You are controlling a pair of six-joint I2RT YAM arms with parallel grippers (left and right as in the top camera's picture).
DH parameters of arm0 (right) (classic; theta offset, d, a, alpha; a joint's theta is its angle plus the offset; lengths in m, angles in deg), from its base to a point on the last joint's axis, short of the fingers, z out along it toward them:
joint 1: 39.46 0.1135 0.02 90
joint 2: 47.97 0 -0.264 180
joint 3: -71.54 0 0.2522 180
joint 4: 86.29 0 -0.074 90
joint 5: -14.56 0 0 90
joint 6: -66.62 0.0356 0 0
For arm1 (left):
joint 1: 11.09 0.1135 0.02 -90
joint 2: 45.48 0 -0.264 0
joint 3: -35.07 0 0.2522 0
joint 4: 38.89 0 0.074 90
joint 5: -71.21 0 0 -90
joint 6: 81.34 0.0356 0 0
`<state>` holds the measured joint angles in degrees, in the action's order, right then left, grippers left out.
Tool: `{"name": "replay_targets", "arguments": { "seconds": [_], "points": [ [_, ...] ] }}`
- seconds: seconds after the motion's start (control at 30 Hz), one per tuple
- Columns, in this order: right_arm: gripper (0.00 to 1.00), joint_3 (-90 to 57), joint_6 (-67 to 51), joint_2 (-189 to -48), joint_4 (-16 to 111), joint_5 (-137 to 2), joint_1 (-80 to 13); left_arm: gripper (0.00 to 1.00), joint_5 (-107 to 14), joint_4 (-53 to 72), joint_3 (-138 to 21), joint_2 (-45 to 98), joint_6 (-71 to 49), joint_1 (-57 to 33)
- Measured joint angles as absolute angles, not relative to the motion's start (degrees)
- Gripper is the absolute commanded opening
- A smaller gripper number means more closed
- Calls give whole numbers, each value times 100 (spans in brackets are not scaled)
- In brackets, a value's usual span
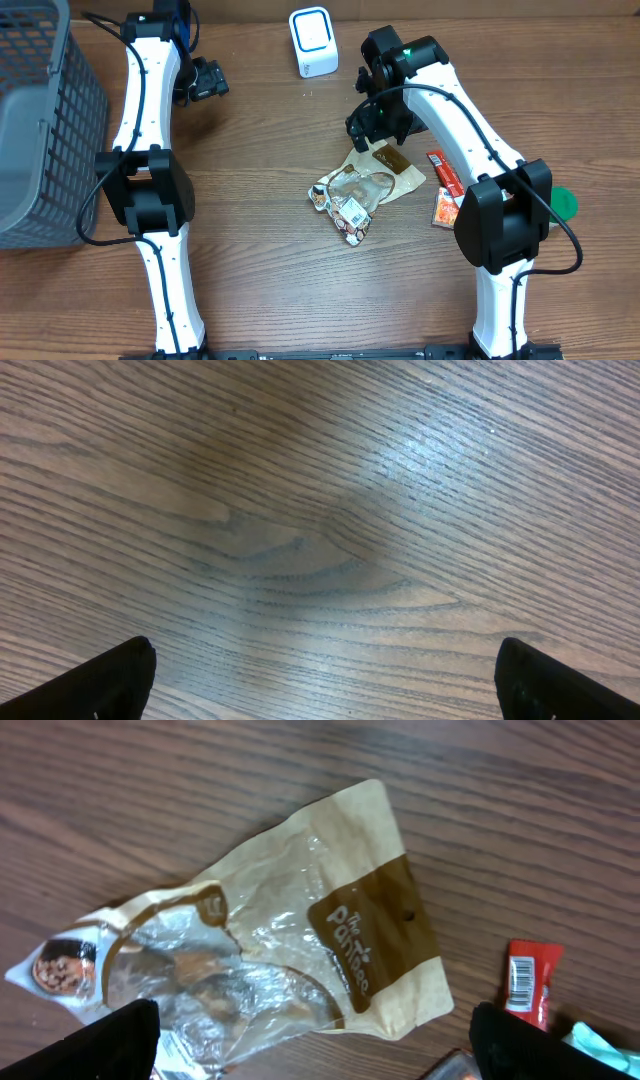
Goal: Scan the item barcode
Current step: 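Open the right gripper to release the snack bag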
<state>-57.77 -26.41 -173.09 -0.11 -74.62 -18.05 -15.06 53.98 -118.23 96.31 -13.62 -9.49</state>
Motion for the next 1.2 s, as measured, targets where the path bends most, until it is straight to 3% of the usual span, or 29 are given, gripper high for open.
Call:
{"name": "replay_targets", "arguments": {
  "seconds": [1.2],
  "points": [
    [100,-5777,-2484,-17309,230,-7587,-1807,100,-1506,5398,-11823,9631,-1360,-949]
  ]
}}
